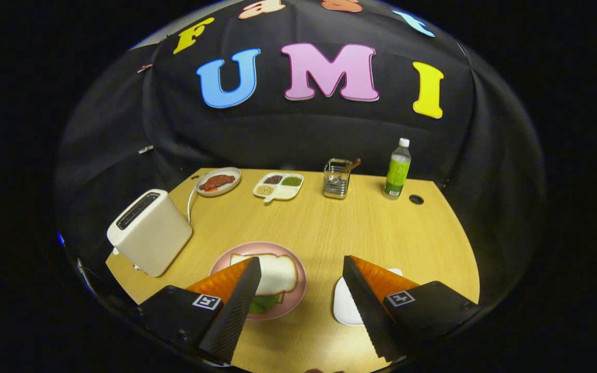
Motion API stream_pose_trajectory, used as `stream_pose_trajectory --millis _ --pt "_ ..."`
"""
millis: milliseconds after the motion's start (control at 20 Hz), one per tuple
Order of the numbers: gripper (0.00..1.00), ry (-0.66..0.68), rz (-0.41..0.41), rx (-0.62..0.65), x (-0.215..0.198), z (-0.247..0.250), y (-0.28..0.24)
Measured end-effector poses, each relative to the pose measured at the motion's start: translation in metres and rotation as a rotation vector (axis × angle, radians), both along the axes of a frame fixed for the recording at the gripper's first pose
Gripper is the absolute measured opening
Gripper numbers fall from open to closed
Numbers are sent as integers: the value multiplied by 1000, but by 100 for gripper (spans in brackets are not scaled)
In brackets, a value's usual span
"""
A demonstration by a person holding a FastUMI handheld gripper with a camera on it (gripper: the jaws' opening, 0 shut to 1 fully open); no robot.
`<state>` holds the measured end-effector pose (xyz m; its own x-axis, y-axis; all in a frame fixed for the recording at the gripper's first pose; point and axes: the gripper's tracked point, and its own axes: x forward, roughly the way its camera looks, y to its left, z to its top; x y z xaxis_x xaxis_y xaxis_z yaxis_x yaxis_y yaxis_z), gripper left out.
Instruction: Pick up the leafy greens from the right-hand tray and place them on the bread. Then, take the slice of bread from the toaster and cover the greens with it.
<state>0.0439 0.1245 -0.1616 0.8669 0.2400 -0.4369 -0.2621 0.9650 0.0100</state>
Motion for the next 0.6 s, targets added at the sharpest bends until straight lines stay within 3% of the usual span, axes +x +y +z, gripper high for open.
stream_pose_trajectory --millis 400,600 --pt "99 -252 -112 60 -17 125 -64" --pt "98 -317 -188 27 -33 157 -104"
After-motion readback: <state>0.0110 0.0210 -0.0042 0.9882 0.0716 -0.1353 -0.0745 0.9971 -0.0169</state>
